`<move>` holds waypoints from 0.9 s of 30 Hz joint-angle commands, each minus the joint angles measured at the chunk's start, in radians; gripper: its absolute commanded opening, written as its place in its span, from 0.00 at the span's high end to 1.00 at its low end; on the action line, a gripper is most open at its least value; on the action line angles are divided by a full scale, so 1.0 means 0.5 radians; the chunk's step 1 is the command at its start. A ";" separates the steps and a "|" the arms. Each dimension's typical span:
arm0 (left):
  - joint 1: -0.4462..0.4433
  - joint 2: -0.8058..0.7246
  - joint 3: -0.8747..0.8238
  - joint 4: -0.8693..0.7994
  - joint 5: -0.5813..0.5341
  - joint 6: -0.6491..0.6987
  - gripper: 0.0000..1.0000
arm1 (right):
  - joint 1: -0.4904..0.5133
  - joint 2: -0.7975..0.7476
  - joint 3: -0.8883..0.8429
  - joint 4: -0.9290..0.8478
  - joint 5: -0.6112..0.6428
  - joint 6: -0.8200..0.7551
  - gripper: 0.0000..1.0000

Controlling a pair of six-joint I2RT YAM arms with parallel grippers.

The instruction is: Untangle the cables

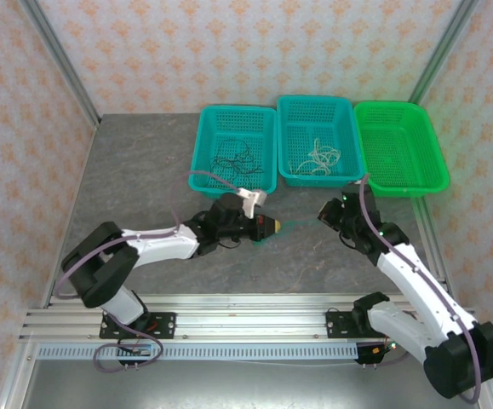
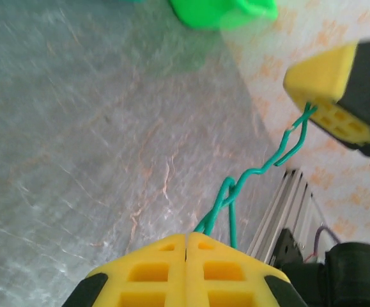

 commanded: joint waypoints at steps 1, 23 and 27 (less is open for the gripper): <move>0.202 -0.114 -0.230 -0.270 -0.273 -0.070 1.00 | -0.274 -0.181 -0.010 -0.172 0.551 0.078 1.00; -0.290 -0.343 0.224 -0.682 -0.265 0.845 0.58 | -0.366 -0.033 -0.058 0.286 -0.481 -0.022 1.00; -0.388 -0.050 0.519 -0.792 -0.333 1.075 0.55 | -0.347 0.063 0.020 0.177 -0.480 0.066 1.00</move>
